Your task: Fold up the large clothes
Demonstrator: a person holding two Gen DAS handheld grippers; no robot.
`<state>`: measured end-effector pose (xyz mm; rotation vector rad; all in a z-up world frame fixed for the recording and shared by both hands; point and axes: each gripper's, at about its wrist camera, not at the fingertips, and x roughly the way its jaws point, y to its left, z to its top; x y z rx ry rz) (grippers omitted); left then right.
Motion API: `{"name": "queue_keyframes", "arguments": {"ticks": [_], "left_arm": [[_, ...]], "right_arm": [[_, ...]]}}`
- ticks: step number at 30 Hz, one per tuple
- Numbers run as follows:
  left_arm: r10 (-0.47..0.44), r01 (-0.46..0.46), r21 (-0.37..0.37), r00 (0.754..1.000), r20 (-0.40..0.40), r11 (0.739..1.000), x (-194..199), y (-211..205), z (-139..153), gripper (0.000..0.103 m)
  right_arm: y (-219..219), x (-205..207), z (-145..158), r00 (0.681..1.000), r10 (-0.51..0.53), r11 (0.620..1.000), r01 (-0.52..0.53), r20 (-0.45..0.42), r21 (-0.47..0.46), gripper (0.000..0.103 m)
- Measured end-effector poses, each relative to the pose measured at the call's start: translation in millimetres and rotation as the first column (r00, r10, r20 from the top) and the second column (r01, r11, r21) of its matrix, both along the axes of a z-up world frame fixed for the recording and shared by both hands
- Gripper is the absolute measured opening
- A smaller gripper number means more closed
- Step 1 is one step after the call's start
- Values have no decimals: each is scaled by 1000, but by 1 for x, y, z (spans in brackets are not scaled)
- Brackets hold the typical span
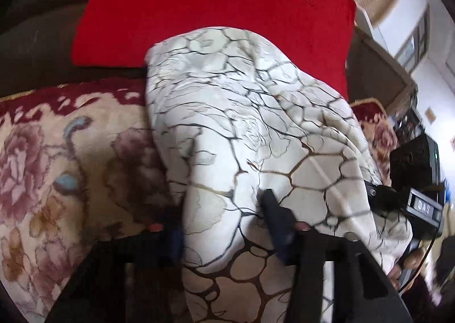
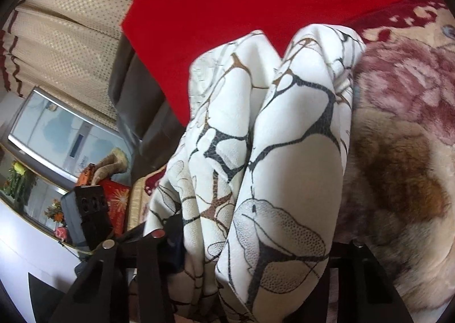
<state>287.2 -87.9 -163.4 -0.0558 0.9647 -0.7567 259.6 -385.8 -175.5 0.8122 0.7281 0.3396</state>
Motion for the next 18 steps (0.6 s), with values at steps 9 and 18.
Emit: {"name": "queue_keyframes", "arguments": {"ticks": [9,18], "left_arm": [[82,-79,-26,983,163,997,-22,30,44,41],[219,-281,261,945,244,924,-29,26,-6,70]], "right_arm": [[47,-7,27,986,84,992,-97,145,86,50],[93,16,-17,988,104,992,-110,-110,-55,57]]}}
